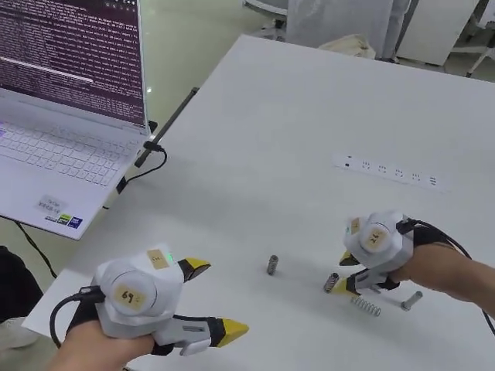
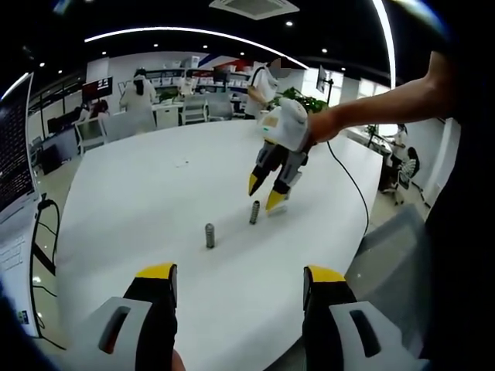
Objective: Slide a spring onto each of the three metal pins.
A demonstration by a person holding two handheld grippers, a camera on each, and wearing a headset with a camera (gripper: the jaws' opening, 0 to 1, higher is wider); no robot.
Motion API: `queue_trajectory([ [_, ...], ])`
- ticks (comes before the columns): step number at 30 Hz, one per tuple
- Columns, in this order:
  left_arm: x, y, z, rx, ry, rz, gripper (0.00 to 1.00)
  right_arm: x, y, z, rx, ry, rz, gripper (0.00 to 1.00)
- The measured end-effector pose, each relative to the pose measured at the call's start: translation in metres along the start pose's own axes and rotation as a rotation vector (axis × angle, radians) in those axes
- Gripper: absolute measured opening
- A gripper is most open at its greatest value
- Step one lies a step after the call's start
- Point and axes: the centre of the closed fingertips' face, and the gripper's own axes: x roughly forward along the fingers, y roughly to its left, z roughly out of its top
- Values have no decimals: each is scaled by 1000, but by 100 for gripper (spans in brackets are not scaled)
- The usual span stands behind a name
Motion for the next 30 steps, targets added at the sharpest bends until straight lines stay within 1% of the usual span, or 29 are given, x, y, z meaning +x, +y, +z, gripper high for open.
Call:
queue_trajectory([
  [4, -1, -2, 1, 2, -5, -1, 62, -7, 3, 1, 44, -33, -14, 29],
  [9, -3, -4, 2, 15, -6, 1, 62, -14, 2, 0, 91, -68, -45, 30],
  [11, -6, -3, 5, 15, -14, 8, 62, -20, 2, 3, 139, -114, -68, 30],
  [14, -7, -2, 6, 14, -22, 13, 62, -26, 3, 1, 152, -127, -88, 30],
  [15, -8, -3, 7, 14, -25, 15, 62, -29, 3, 0, 158, -139, -103, 30],
  [18, -9, -4, 8, 21, -24, 15, 62, -34, 4, -3, 196, -178, -119, 30],
  [26, -12, -6, 11, 16, -39, 21, 62, -43, 13, -10, 282, -249, -146, 31],
  [28, -11, -6, 11, 14, -40, 21, 62, -46, 15, -10, 315, -283, -153, 32],
  [30, -11, -7, 11, 14, -39, 19, 62, -48, 18, -10, 354, -317, -150, 32],
])
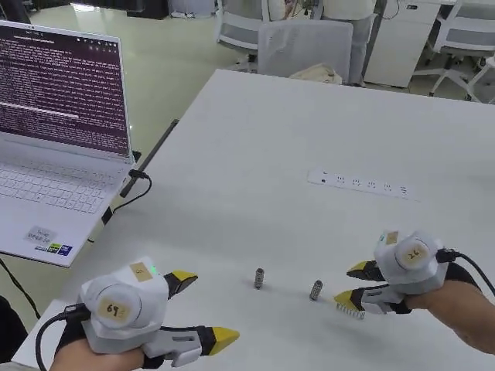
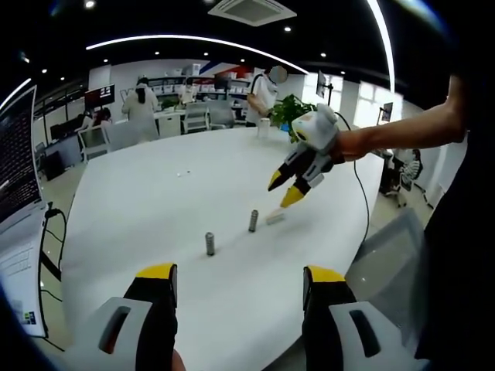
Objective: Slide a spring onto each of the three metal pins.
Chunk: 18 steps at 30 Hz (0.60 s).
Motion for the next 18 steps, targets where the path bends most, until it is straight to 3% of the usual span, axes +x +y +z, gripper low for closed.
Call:
queue_trajectory([
  [9, 3, 0, 3, 7, 1, -9, 62, -14, 4, -7, 125, -100, -46, 40],
  [18, 8, 1, 8, 10, -3, -16, 62, -34, 6, -14, 202, -165, -101, 46],
])
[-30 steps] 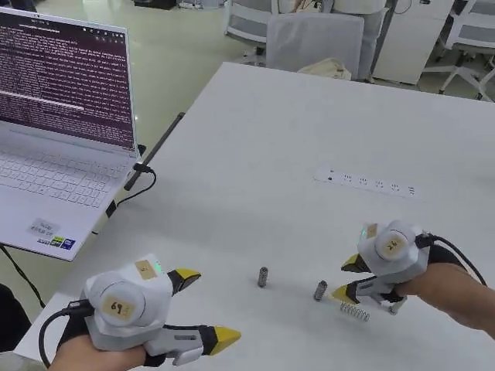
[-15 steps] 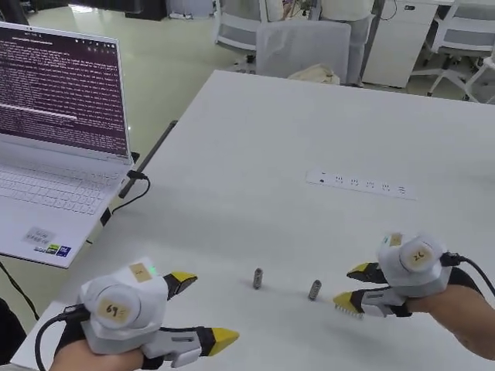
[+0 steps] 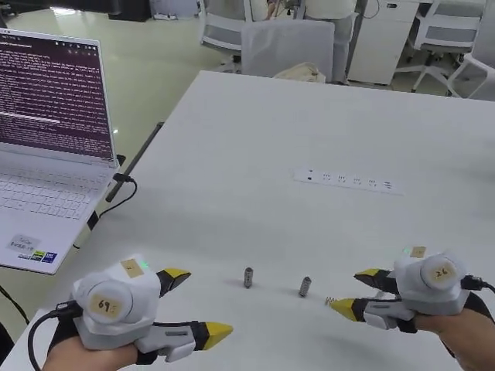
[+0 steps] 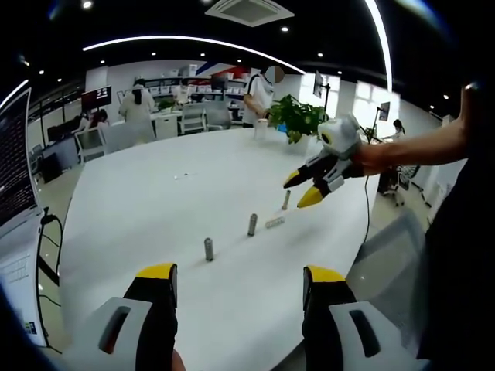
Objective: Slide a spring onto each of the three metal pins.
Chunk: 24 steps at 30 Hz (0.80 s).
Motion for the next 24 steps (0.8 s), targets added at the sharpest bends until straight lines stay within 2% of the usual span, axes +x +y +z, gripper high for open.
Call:
queue_trajectory([
  [13, 9, -4, 7, 13, -3, -25, 61, -32, -1, -19, 77, -47, -67, 52],
  [16, 9, -5, 8, 18, -2, -29, 61, -41, -3, -24, 101, -49, -88, 56],
  [24, 11, -5, 6, 19, 3, -36, 61, -63, -1, -34, 139, -72, -128, 62],
])
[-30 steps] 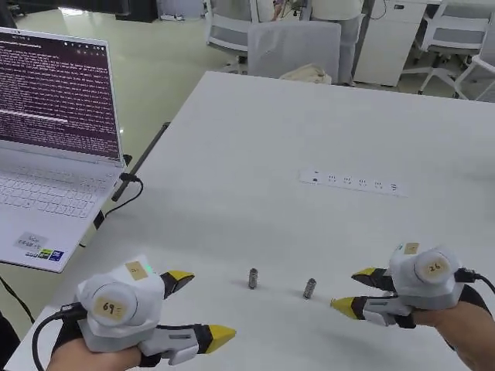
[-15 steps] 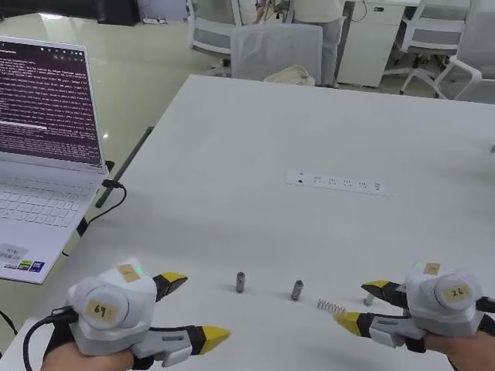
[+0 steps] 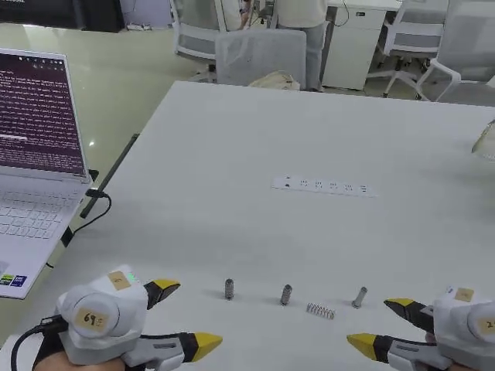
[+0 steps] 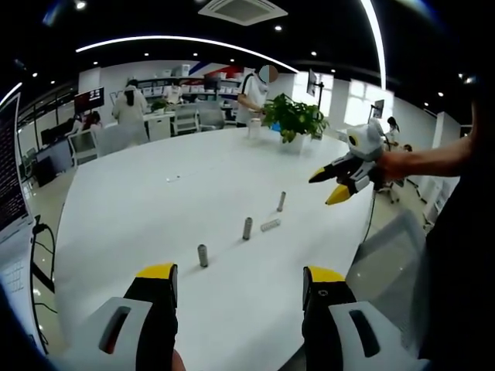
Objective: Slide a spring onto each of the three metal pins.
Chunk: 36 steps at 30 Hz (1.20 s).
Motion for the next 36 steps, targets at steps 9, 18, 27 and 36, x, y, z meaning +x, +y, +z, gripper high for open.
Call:
queue_trajectory([
  [9, 3, -3, 0, 5, 4, -10, 62, -16, -1, -6, 39, -31, -33, 66],
  [18, 5, -6, -1, 8, 7, -20, 62, -24, -3, -7, 57, -47, -48, 67],
  [27, 16, -15, 4, 37, 14, -46, 61, -27, -4, -7, 63, -50, -53, 67],
  [36, 31, -23, 17, 78, 14, -84, 61, -29, -3, -8, 62, -48, -52, 68],
])
